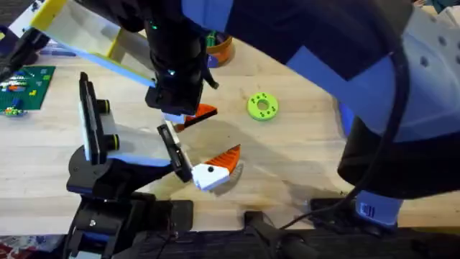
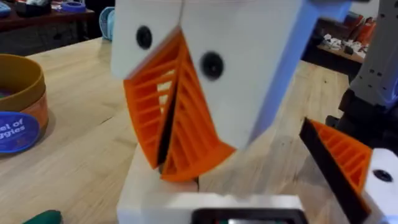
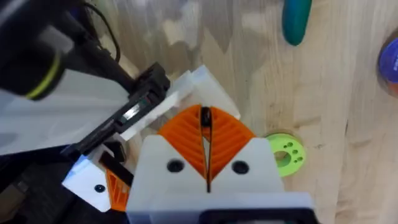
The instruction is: Pick up the gripper from the table and insert it into the empty holder that is missing its gripper. Then pick up a screw, insert it into the mounting hole, and use the screwdriver to tighten it. Finally, clean up the table by picking up the vegetable and placing it into the bucket.
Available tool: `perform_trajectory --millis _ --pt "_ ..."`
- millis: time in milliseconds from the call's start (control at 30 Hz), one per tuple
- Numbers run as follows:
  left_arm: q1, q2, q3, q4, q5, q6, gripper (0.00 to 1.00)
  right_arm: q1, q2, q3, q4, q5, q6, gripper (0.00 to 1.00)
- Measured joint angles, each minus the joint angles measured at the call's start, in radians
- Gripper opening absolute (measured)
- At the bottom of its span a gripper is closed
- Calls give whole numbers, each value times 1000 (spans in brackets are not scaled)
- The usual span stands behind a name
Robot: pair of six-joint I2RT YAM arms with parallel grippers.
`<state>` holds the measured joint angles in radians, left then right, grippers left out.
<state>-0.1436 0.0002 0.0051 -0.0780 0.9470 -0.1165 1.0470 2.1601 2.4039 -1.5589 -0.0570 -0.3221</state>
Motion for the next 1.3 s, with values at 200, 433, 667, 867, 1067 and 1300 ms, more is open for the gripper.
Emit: perform_trajectory --millis 200,433,667,867,1067,1300 --pt "0 0 0 0 0 0 990 0 0 0 0 0 0 3" --pt "0 0 0 0 0 0 990 0 0 0 0 0 0 3" --pt "0 0 0 0 0 0 990 0 0 0 0 0 2 67" --pt "0 0 0 0 0 -4 990 -20 -1 2 -6 33 -3 986" --pt "0 0 0 0 0 -4 990 -21 -1 2 -6 34 -4 995" --pt "0 0 0 1 0 -3 990 -18 0 20 -23 34 1 995"
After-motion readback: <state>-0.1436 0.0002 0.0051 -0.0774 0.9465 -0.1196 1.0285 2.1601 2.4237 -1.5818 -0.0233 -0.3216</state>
